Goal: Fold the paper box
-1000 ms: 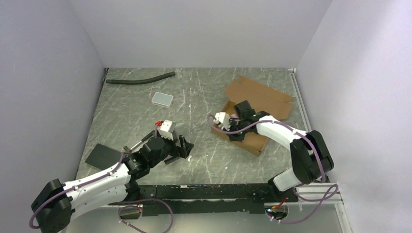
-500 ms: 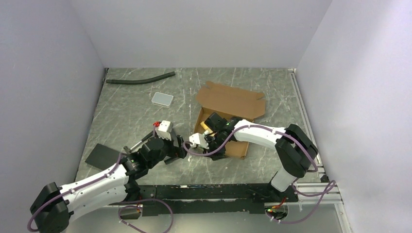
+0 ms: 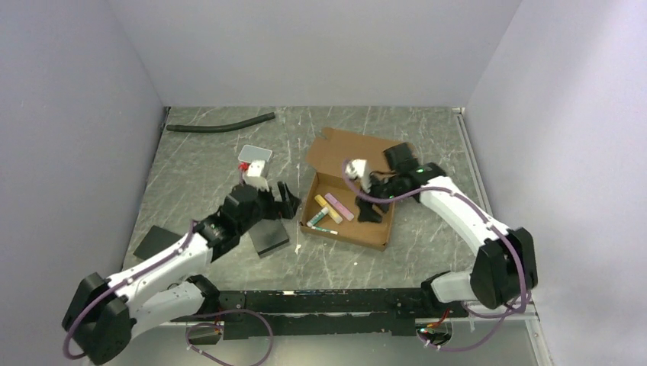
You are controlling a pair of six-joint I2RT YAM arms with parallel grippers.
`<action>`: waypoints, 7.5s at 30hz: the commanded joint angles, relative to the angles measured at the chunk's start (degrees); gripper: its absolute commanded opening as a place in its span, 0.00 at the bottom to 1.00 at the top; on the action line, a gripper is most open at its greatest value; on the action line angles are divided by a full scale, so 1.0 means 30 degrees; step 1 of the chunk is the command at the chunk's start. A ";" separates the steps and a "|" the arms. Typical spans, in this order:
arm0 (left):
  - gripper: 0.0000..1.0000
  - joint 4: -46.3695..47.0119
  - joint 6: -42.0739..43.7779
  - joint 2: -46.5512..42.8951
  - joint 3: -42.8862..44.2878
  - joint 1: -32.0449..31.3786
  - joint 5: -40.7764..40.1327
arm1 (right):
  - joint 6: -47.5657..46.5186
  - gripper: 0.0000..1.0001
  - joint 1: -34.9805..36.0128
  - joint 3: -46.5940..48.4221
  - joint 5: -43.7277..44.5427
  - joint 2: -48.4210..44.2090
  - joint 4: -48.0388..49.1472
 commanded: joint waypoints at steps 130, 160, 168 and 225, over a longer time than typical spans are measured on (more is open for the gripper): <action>0.00 2.5989 1.1379 1.4193 0.1174 -0.2208 -0.3201 | 1.3574 0.13 -0.8663 -0.8600 0.3554 -0.7346 2.1388; 0.00 2.8574 1.3870 1.4828 0.0002 -0.3315 -0.3901 | 1.2794 0.00 -0.8751 -0.2297 0.5447 -0.5124 1.2937; 0.18 2.4414 1.1183 1.2611 -0.0071 -0.3224 -0.3413 | 1.2636 0.00 -0.8753 -0.4182 0.5817 -0.6849 1.6236; 0.00 0.4495 0.1415 1.0582 1.1049 0.2030 0.2739 | 1.6513 0.00 -0.6028 -0.4688 1.2442 -0.5178 2.2620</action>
